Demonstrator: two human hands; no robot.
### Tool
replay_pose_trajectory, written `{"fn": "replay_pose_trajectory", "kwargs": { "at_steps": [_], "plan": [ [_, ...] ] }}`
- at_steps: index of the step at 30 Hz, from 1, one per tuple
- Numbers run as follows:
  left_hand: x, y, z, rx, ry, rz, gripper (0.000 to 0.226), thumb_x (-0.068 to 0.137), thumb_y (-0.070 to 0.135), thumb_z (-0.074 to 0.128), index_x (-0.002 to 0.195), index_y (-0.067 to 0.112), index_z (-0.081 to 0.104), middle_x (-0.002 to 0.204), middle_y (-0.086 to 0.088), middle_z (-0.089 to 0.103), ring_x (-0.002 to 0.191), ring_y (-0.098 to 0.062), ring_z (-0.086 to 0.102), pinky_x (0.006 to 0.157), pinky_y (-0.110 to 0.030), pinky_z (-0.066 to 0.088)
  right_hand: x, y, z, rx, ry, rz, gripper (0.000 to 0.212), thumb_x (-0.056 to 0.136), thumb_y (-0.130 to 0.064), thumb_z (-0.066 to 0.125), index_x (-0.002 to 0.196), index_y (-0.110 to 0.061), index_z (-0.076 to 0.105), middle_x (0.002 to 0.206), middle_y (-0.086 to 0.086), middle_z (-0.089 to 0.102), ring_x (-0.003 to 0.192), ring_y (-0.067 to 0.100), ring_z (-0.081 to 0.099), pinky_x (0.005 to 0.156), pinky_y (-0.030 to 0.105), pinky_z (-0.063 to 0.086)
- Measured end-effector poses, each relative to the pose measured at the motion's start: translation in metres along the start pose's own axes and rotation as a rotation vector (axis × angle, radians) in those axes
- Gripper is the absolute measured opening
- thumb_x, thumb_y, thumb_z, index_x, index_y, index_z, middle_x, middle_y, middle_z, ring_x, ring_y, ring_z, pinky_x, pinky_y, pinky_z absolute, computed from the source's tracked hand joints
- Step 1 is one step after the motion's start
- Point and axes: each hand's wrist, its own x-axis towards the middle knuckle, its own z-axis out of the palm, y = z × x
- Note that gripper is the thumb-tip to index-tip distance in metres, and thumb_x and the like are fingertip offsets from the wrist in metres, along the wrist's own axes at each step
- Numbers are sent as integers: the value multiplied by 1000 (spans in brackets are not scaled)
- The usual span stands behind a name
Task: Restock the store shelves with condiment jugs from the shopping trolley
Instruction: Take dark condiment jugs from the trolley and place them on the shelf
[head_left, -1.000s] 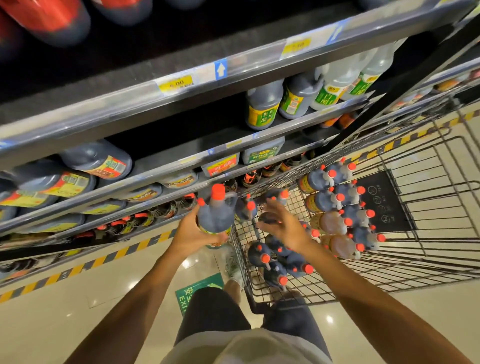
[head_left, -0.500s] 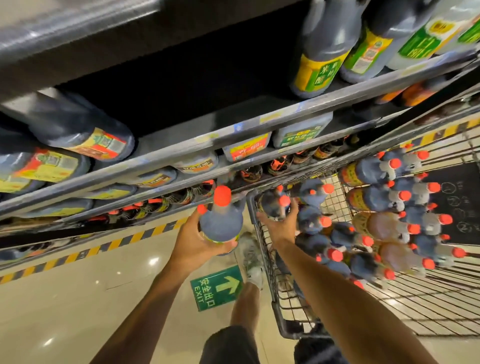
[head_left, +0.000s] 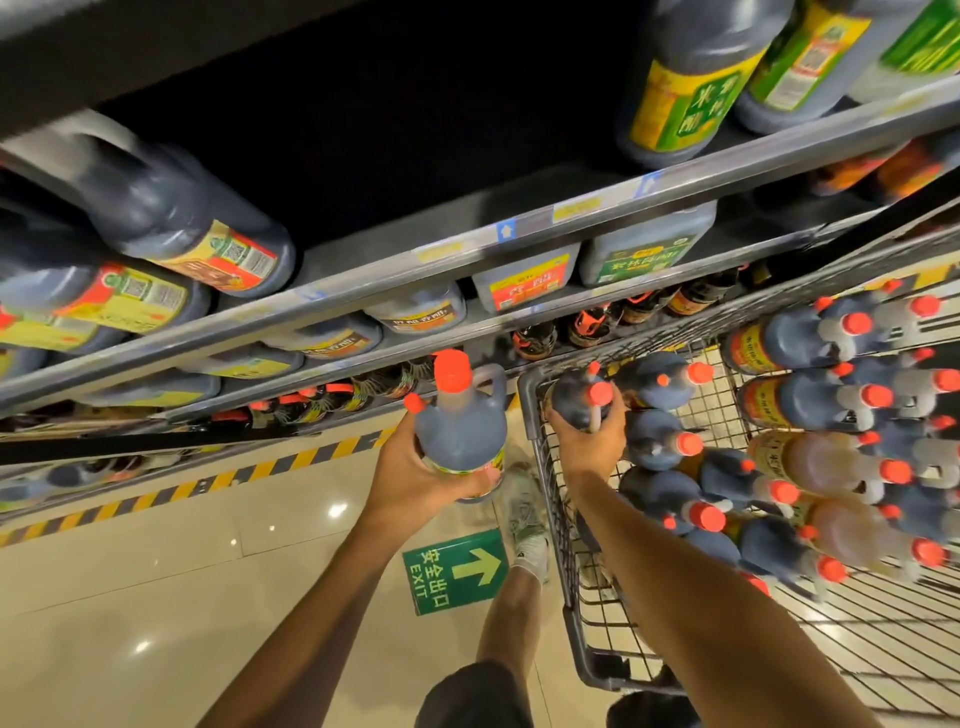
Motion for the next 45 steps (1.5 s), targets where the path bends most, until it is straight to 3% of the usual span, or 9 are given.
{"fn": "replay_pose_trajectory", "kwargs": {
  "at_steps": [7, 14, 20, 23, 27, 29, 34, 38, 45],
  "plan": [
    [-15, 17, -4, -24, -15, 31, 69, 57, -2, 94, 109, 28, 61, 102, 24, 73, 96, -1, 70, 78, -17, 54, -16, -32, -38, -370, -89, -108, 83, 71, -37, 87, 141, -14, 50, 126, 11, 67, 114, 34, 62, 91, 41, 51],
    [-33, 55, -15, -54, -13, 57, 74, 58, -3, 93, 116, 29, 58, 112, 17, 68, 101, 7, 66, 86, -16, 53, -8, -41, -87, -669, -252, -187, 15, 86, -21, 69, 97, -12, 72, 87, 16, 72, 86, 39, 68, 58, 32, 35],
    [-13, 37, -15, -70, 26, 128, 82, 60, -4, 93, 132, 11, 56, 126, 2, 68, 114, -8, 66, 92, -23, 55, 25, -33, -73, -673, -234, -263, 14, 91, -19, 62, 92, -5, 64, 83, 21, 70, 77, 39, 66, 57, 32, 34],
    [-13, 31, -9, -73, 64, 108, 87, 53, 15, 98, 130, 17, 58, 125, 3, 69, 115, -12, 66, 95, -31, 54, 20, -32, -64, -668, -300, -206, 30, 93, -24, 62, 109, -1, 51, 98, 24, 69, 88, 42, 67, 61, 35, 39],
    [-12, 26, 2, -97, 89, 85, 82, 55, 5, 96, 125, 26, 59, 120, 14, 69, 113, -6, 65, 96, -32, 54, 11, -37, -53, -622, -372, -157, 51, 84, -30, 79, 109, -3, 42, 100, 10, 59, 90, 25, 61, 69, 33, 43],
    [-11, 24, 5, -92, 95, 71, 79, 55, 3, 96, 117, 34, 58, 113, 23, 70, 109, -1, 66, 92, -26, 54, 6, -34, -47, -528, -328, -91, 63, 75, -23, 87, 112, -1, 42, 105, 6, 49, 97, 27, 58, 75, 31, 43],
    [-9, 12, 7, -109, 90, 51, 77, 56, 5, 96, 116, 35, 59, 115, 18, 70, 109, -4, 67, 90, -23, 55, -1, -7, -36, -411, -187, -89, 89, 64, -17, 93, 134, -1, 39, 131, 19, 51, 124, 38, 48, 99, 41, 42],
    [-4, 7, 8, -95, 68, 58, 76, 57, 1, 95, 114, 34, 59, 111, 20, 71, 106, -1, 68, 86, -18, 54, 4, -6, -37, -439, -244, -37, 83, 69, -29, 91, 136, -10, 47, 125, 14, 65, 114, 36, 63, 88, 39, 51],
    [-15, 20, 5, -77, 31, 64, 74, 57, 0, 94, 113, 32, 59, 105, 30, 71, 102, 4, 67, 82, -15, 53, -16, -16, -72, -426, -242, -169, 82, 65, -31, 93, 132, -12, 51, 116, 11, 68, 105, 34, 65, 73, 26, 41]
  ]
}}
